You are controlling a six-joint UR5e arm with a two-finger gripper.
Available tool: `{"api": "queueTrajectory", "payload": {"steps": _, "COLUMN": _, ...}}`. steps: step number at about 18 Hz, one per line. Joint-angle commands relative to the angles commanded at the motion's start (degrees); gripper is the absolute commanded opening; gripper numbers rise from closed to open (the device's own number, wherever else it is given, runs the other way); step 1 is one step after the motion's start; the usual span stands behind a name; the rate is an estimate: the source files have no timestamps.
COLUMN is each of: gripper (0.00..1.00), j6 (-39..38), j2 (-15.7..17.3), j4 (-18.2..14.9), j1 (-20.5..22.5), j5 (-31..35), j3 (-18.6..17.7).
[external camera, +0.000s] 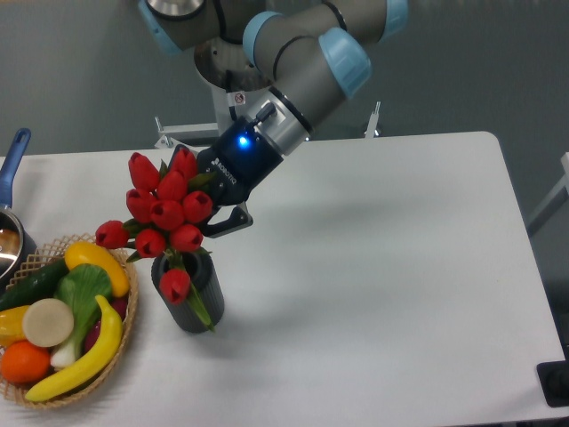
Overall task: Pick up the flowers from the vase
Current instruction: 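Lift the tulips up out of the grey vase and carry them away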
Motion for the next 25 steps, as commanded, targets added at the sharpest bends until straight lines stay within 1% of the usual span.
{"api": "queueTrajectory", "payload": {"steps": 4, "gripper": 0.37, "j6": -3.3, "j2": 1.6, "j4": -0.1, "j1": 0.6, "j5": 0.1, "j3": 2.3}}
{"api": "queueTrajectory", "payload": {"steps": 12, "gripper": 0.37, "j6": -9.3, "j2": 1.6, "j4": -0.1, "j1": 7.6, "j5": 0.3, "j3": 7.4}}
{"api": "queueTrajectory", "payload": {"steps": 16, "gripper": 0.37, "j6": -8.8, "j2": 1.6, "j4": 0.0, "j1": 15.0, "j5": 1.0, "j3": 7.1}}
{"api": "queueTrajectory", "payload": {"steps": 19, "gripper": 0.37, "j6": -6.4, "j2": 1.2, "j4": 0.3, "j1": 20.9, "j5": 0.9, "j3": 6.8}}
{"api": "queueTrajectory", "payload": {"steps": 23, "gripper": 0.37, "j6": -3.4, "j2": 0.5, "j4": 0.3, "j1": 24.4, "j5": 0.9, "j3": 7.1}}
{"api": "queueTrajectory", "payload": {"steps": 25, "gripper": 0.37, "j6": -2.2, "j2": -0.7, "j4": 0.3, "j1": 25.0, "j5": 0.9, "j3": 7.0}}
